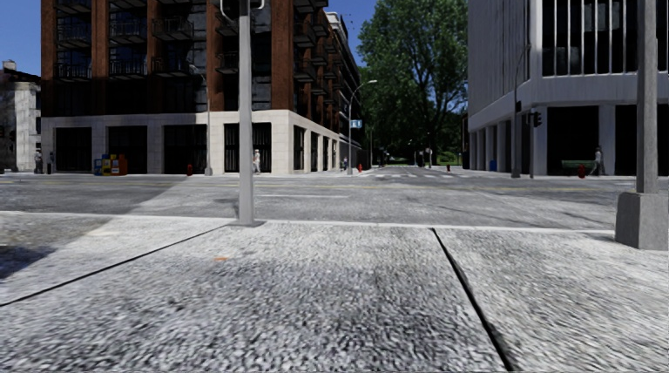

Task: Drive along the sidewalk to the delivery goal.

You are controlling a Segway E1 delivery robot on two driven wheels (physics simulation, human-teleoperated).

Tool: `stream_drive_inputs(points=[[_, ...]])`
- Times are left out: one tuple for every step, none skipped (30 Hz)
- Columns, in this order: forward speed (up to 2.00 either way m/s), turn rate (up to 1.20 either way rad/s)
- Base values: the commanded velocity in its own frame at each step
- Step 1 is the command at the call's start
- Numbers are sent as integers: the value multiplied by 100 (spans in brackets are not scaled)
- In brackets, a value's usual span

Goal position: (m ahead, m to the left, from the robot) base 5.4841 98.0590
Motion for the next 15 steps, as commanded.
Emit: stream_drive_inputs(points=[[200,120],[200,120],[200,120],[200,120],[200,120],[200,120],[200,120],[200,120],[200,120],[200,120],[200,120],[200,120],[200,120],[200,120],[200,120]])
